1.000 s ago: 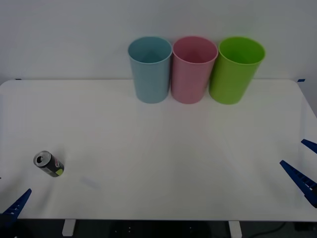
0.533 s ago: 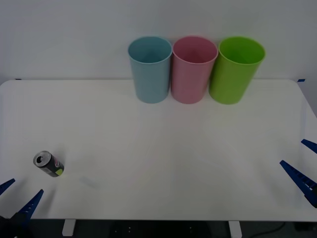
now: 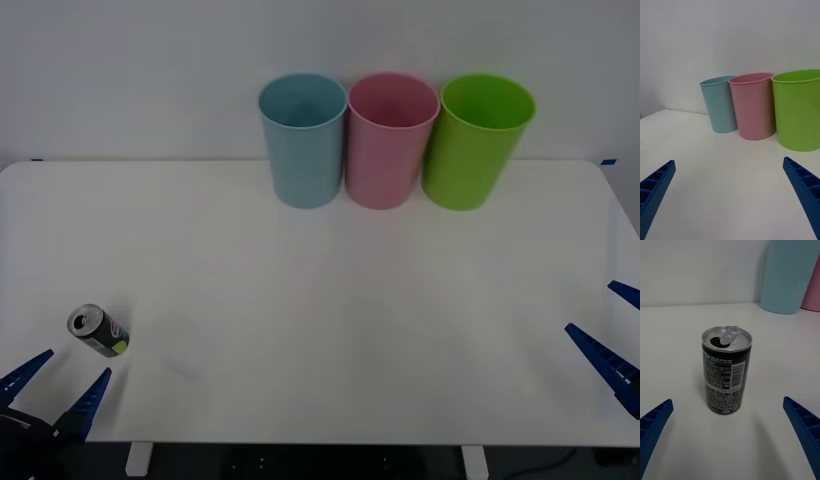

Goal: Grasp the object on the table and drop it into the matching bin: aluminum can to the light blue bin, PET bottle to the pink bin.

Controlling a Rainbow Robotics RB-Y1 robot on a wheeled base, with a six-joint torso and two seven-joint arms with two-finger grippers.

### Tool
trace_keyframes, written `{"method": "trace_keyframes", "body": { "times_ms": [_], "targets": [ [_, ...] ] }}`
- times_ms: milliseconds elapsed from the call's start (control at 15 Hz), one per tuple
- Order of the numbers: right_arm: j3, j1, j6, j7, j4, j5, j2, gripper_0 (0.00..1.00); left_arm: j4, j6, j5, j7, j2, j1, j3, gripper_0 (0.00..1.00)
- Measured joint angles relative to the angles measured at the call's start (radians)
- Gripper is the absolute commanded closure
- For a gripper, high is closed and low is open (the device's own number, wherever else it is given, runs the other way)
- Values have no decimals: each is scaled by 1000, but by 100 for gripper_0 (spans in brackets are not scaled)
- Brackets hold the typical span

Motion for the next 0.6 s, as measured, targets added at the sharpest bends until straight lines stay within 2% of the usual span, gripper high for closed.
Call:
{"method": "trace_keyframes", "body": {
  "times_ms": [600],
  "targets": [
    [0, 0, 0, 0, 0, 0, 0, 0, 132, 23, 8, -49, 0, -127, -24, 0]
  ]
}}
